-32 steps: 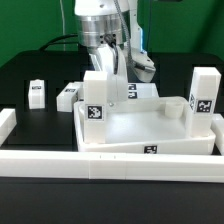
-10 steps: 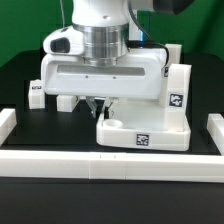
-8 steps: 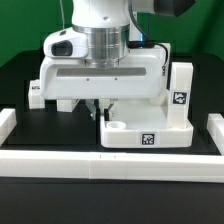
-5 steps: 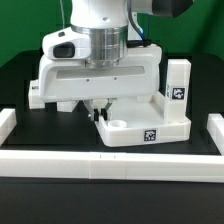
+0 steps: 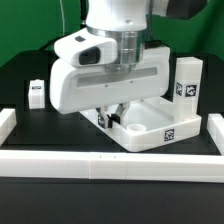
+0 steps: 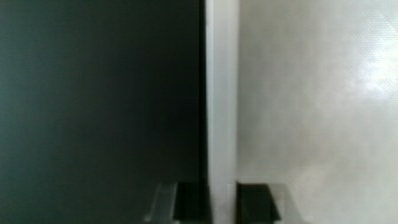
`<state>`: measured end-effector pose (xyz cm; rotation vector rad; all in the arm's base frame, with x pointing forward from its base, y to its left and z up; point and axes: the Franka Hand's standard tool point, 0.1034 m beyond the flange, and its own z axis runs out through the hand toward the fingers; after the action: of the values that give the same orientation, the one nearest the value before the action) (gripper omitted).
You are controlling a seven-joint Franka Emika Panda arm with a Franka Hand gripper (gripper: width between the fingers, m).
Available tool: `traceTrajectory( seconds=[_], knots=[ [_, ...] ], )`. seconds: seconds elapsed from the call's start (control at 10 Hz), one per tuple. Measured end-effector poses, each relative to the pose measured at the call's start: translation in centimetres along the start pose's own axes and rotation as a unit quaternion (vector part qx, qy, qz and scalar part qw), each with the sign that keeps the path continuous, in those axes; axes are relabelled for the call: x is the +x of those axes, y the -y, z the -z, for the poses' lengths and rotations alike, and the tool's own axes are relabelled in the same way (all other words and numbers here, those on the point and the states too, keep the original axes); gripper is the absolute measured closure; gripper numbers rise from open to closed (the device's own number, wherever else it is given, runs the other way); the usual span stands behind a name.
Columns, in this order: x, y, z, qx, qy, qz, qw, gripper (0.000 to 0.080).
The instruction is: Assemble desk
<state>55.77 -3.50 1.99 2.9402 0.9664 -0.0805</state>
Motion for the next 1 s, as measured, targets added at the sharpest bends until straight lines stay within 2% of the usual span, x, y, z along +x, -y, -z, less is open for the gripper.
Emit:
traceTrajectory(
  seconds=[0.4, 0.8, 0.9, 1.0],
  knots=[
    [-0.4, -0.5, -0.1, -0.008, 0.011, 0.106, 0.994, 0.0741],
    [3.7, 0.7, 0.6, -0.010, 0.030, 0.255, 0.967, 0.0741],
    [4.4, 1.1, 0.7, -0.007, 0.029, 0.302, 0.953, 0.0741],
    [4.2, 0.9, 0.6, -0.006, 0.030, 0.323, 0.946, 0.0741]
  ],
)
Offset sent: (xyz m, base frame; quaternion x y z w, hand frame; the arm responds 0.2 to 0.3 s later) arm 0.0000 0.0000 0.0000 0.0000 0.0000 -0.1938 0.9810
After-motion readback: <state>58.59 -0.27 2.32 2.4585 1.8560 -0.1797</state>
